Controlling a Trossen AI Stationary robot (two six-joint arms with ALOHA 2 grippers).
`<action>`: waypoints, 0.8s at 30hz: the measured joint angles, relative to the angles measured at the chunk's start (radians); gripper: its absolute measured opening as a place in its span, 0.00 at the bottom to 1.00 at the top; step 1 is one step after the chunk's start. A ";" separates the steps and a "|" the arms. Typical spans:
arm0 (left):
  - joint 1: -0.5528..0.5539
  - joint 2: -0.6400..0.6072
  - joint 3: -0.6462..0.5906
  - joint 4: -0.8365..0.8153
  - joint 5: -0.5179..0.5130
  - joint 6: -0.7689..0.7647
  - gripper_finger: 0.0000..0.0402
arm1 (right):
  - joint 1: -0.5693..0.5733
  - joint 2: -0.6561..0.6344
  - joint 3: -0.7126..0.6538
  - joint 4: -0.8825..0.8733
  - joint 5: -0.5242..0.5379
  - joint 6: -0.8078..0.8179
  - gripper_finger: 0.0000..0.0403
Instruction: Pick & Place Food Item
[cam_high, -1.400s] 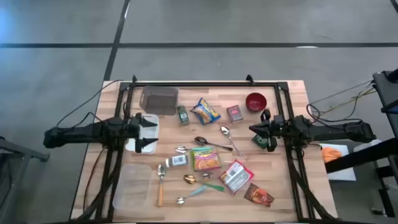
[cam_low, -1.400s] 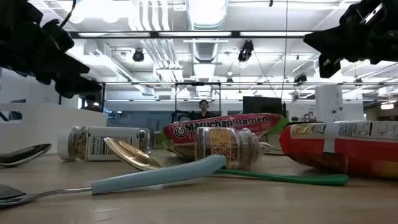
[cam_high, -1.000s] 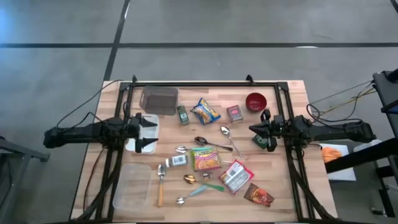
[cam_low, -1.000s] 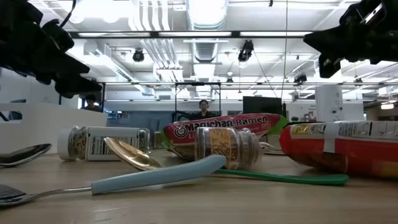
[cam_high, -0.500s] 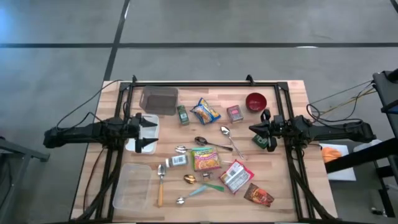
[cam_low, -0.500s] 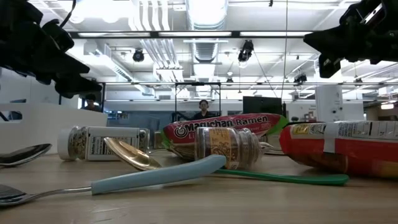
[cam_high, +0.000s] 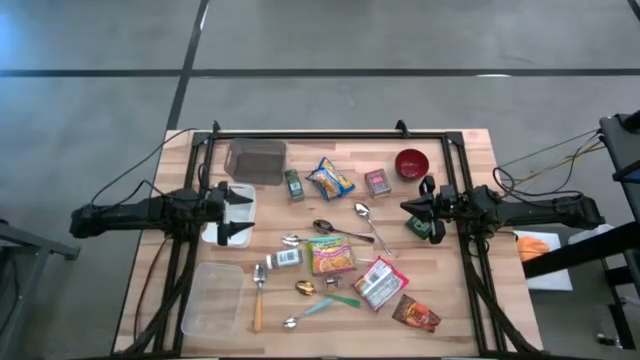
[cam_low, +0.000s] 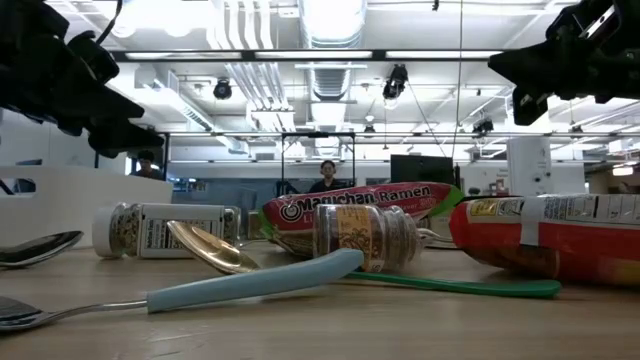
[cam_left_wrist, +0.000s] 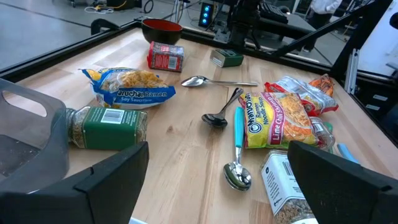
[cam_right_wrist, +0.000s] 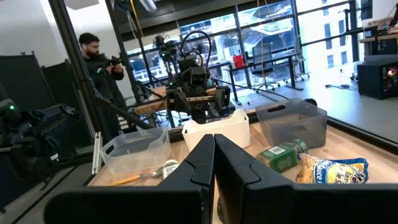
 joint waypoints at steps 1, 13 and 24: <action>0.000 0.000 0.000 0.000 0.000 0.000 0.97 | 0.000 0.000 0.000 0.000 0.000 0.000 0.02; 0.000 0.000 0.000 0.000 0.000 0.000 0.97 | 0.000 0.003 0.000 0.048 0.005 -0.081 0.02; 0.000 0.000 0.000 0.000 0.000 0.000 0.97 | 0.000 0.040 0.276 -0.392 0.072 0.018 0.02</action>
